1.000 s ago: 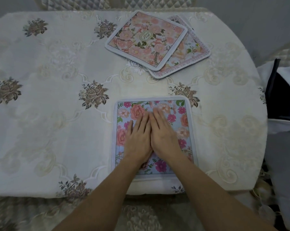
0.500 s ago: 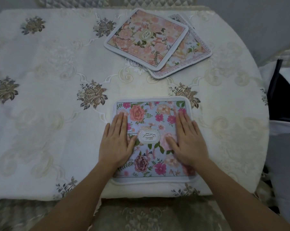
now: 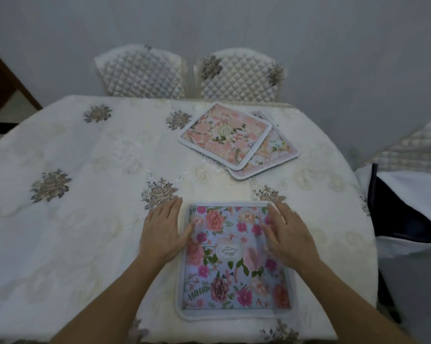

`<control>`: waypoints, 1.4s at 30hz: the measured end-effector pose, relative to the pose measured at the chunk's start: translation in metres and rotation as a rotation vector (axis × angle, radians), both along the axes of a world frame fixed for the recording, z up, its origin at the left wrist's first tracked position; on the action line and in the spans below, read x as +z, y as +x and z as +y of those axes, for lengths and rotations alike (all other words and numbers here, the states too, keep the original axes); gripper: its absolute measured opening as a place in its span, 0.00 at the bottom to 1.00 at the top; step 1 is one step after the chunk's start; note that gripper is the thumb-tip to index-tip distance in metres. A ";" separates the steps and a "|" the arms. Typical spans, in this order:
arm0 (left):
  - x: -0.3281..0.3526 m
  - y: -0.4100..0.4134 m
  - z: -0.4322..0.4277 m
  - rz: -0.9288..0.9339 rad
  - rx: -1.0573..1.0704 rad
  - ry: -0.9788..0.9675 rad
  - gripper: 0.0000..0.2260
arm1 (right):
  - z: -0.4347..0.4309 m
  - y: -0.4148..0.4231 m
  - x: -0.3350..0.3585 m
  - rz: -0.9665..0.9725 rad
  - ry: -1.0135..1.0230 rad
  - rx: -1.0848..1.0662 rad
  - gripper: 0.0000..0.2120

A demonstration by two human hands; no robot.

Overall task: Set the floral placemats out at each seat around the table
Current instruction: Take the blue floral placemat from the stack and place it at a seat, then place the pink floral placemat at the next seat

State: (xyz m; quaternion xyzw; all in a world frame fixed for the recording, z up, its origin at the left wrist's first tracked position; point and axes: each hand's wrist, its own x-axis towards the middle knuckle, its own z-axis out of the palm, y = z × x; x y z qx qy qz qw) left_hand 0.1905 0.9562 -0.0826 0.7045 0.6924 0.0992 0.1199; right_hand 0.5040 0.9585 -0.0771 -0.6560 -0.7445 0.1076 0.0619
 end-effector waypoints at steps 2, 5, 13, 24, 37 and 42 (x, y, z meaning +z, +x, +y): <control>0.020 -0.007 0.020 -0.020 0.004 0.044 0.37 | 0.015 -0.007 0.022 -0.018 0.026 0.001 0.38; 0.049 -0.013 0.054 -0.045 0.010 0.088 0.35 | 0.038 -0.019 0.051 -0.030 0.065 -0.017 0.36; 0.057 -0.007 0.148 -0.014 0.021 0.148 0.26 | 0.124 -0.027 0.063 0.051 0.091 -0.098 0.27; -0.007 0.011 0.291 0.064 -0.017 0.177 0.29 | 0.244 -0.019 -0.018 0.117 0.038 -0.208 0.27; -0.065 0.014 0.403 -0.034 0.236 0.083 0.32 | 0.294 -0.035 -0.079 0.082 0.080 -0.532 0.26; -0.079 0.020 0.420 -0.047 0.288 0.052 0.39 | 0.309 -0.043 -0.081 0.051 0.072 -0.639 0.32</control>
